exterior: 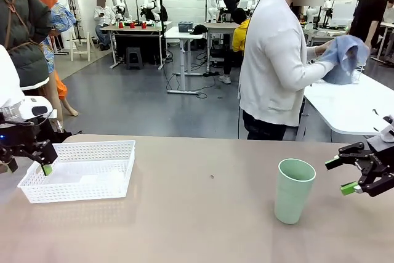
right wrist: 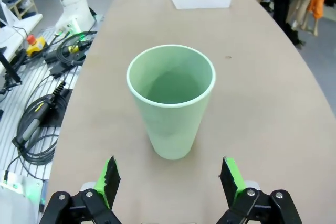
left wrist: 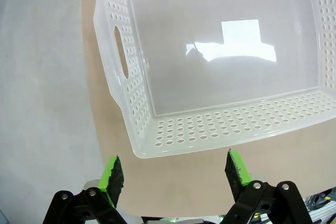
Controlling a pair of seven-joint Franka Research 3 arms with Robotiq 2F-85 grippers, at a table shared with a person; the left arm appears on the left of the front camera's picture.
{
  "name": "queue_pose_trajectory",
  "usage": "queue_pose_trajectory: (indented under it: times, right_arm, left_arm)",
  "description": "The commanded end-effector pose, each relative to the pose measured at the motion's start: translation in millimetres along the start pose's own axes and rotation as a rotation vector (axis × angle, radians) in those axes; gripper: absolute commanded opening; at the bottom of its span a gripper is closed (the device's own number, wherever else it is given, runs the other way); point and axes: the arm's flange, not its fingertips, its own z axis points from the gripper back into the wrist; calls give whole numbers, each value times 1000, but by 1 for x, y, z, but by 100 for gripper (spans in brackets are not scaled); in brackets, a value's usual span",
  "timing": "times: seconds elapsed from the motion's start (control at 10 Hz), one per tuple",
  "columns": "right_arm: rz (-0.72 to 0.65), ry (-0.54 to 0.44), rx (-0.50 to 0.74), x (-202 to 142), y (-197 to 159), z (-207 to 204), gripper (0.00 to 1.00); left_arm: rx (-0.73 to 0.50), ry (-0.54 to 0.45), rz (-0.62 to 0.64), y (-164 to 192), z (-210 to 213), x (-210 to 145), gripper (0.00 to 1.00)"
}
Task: Clean and organize the cups into the basket.
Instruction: Pick up the Organizing basket and move it to the center of the table, then pick up the Reusable plastic cup from the right side of the table and place it inside the Organizing basket.
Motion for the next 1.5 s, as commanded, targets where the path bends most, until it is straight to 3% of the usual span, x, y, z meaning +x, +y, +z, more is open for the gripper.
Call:
queue_pose_trajectory:
  times: [0.0, 0.4, 1.4]
  right_arm:
    - [49, -86, 33, -15, -15, -18, 100]
    - [15, -252, 166, -35, -31, -43, 100]
    - [65, -249, 291, -27, -56, -105, 100]
  left_arm:
    - [14, -42, 40, 15, 0, -4, 100]
    - [-19, -85, 137, 43, 0, -7, 100]
    - [-49, -60, 103, 38, -18, -3, 100]
